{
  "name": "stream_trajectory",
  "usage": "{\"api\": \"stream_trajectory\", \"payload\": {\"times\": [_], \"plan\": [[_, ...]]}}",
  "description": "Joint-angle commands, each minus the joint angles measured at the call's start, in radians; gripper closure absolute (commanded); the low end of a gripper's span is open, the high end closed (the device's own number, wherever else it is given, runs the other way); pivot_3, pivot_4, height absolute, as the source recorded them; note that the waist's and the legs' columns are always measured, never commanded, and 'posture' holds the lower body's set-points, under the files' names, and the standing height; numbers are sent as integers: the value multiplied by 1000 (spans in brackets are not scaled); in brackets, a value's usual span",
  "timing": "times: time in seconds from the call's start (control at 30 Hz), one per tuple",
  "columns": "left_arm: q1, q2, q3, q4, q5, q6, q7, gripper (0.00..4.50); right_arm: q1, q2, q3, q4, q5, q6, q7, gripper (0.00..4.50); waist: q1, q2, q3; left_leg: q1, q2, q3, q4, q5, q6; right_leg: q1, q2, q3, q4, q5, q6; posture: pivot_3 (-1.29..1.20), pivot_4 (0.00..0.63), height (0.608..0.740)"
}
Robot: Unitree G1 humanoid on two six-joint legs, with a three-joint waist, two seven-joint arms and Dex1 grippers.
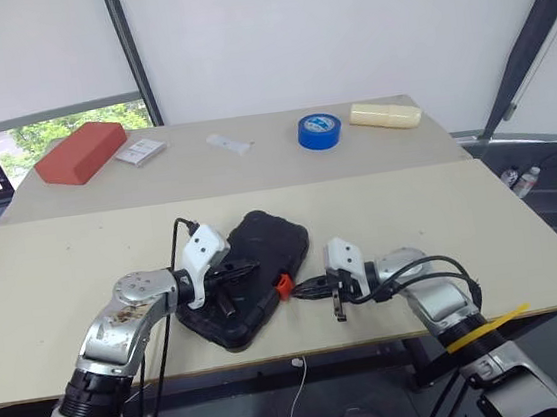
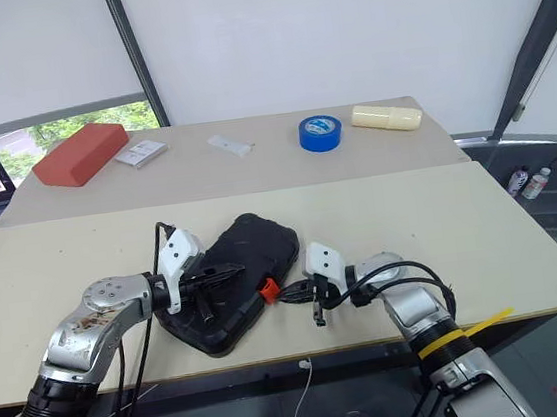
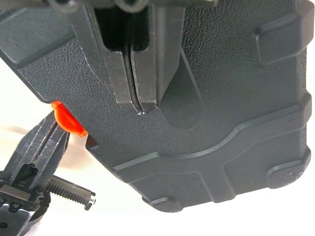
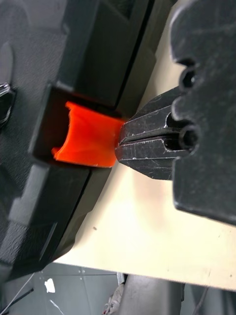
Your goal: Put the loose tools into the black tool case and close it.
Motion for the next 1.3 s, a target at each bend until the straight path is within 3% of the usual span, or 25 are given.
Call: {"api": "stream_trajectory", "payload": {"times": [0.03,0.63,1.03,1.2,1.3], "plan": [[64,20,-71,71,40,84,-8,4430,-42,39,-13,-32,17,-16,-29,4500,-5,0,0,0,0,0,0,0,0,0,0,0,0,0,0,0,150,740],[98,25,-78,71,36,110,-4,4430,-60,120,17,-71,22,136,-50,4500,-29,-1,-2,11,0,-2,-7,-1,-1,1,1,0,0,0,-3,0,150,740],[102,5,-62,96,39,88,9,4430,-89,177,18,21,12,102,-45,4500,-41,-2,-4,16,0,-3,-14,-1,-2,0,1,0,-1,-1,-6,0,150,740],[136,-6,-15,82,21,34,3,4430,-52,146,-11,-43,53,91,-8,4500,-41,-2,-3,15,-1,-3,-14,-1,-2,0,1,0,-1,-1,-6,0,150,740],[178,-20,74,48,-27,-41,-8,4430,-8,83,-39,-90,81,61,40,4500,-44,-1,-4,15,-1,-3,-15,-1,-2,0,0,0,-2,-1,-6,0,150,740]]}}
